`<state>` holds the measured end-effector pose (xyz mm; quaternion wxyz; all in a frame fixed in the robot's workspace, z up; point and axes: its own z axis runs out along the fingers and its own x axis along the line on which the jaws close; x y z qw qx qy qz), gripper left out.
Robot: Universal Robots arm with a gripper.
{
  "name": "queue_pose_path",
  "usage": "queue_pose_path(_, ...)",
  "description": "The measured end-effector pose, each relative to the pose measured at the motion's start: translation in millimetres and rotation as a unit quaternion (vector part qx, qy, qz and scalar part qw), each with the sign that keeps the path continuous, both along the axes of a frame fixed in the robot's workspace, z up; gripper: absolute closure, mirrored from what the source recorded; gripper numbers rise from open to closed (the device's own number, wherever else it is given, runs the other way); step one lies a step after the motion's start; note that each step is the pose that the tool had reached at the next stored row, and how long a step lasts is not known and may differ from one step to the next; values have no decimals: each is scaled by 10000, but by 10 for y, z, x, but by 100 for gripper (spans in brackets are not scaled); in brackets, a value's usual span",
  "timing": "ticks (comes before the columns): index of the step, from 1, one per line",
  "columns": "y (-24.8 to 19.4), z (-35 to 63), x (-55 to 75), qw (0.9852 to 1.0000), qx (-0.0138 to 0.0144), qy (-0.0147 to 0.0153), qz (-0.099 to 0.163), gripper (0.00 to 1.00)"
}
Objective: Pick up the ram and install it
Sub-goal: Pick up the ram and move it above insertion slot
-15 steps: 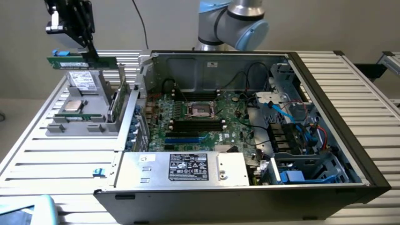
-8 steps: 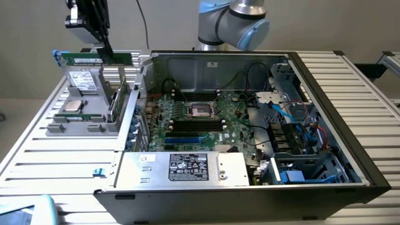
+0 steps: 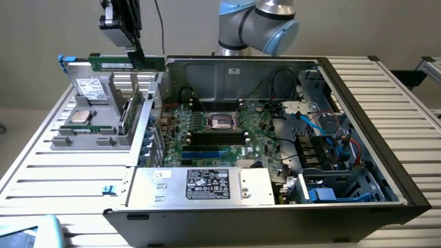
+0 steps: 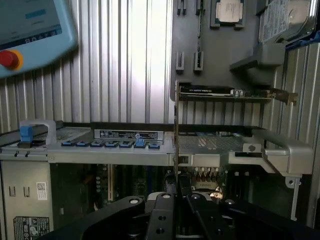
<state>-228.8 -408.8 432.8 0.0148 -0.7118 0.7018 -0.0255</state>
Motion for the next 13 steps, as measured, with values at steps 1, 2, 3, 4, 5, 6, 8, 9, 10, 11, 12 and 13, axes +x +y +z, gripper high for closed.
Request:
queue_pose_path(1,0,0,44,10000,0,0,0,86)
queue_pose_path(2,0,0,91,10000,0,0,0,86)
queue_pose_path(3,0,0,136,10000,0,0,0,86)
queue_pose_path(4,0,0,182,10000,0,0,0,86)
queue_pose_path(5,0,0,228,10000,0,0,0,86)
queue_pose_path(6,0,0,274,10000,0,0,0,86)
queue_pose_path(8,0,0,365,10000,0,0,0,86)
queue_pose_path(9,0,0,410,10000,0,0,0,86)
queue_pose_path(10,0,0,455,10000,0,0,1,86)
queue_pose_path(11,0,0,500,10000,0,0,0,86)
queue_pose_path(12,0,0,546,10000,0,0,0,86)
queue_pose_path(13,0,0,593,10000,0,0,0,86)
